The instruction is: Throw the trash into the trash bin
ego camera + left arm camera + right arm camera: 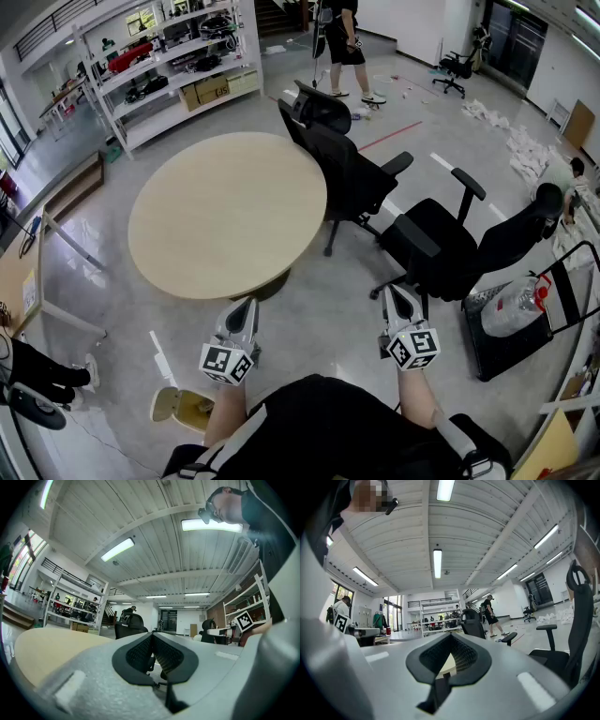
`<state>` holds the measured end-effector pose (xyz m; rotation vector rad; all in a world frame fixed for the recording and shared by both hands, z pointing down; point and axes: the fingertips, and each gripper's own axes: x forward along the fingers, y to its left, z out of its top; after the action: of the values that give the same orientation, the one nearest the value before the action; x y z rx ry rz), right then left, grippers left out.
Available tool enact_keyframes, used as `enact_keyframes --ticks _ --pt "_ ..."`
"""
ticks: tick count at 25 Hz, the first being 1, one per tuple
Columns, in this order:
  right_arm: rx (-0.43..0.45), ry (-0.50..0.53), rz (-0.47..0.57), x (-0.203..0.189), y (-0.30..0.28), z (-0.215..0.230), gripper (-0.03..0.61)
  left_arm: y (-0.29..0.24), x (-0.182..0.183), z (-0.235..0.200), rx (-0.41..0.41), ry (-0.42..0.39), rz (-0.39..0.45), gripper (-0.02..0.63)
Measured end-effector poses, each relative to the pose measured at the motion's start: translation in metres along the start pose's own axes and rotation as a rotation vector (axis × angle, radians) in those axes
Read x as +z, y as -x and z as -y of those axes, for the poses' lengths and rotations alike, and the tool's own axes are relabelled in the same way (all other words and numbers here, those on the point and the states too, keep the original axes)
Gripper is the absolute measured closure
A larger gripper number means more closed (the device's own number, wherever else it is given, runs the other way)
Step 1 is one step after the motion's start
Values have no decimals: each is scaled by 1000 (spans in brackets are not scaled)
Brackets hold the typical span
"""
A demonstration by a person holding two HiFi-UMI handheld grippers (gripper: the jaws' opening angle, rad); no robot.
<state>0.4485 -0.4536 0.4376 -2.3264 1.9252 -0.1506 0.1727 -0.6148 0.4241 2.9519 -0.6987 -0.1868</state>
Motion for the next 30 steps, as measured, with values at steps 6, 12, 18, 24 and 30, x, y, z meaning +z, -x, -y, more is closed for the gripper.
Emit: enact_keyframes --ticks 6,12,18,24,30 --pt "26 1 4 3 -6 -15 577 5 3 -5 7 5 -9 614" --pt "31 -2 -6 0 -5 -16 577 8 -1 -5 18 56 -11 614" --pt "29 -11 4 0 7 -12 575 5 -5 2 0 66 -26 614" --pt "-17 52 11 9 35 20 574 -26 -12 41 -55 67 -36 614" --pt "-121 26 19 13 91 62 574 -50 -16 97 -151 96 -40 614"
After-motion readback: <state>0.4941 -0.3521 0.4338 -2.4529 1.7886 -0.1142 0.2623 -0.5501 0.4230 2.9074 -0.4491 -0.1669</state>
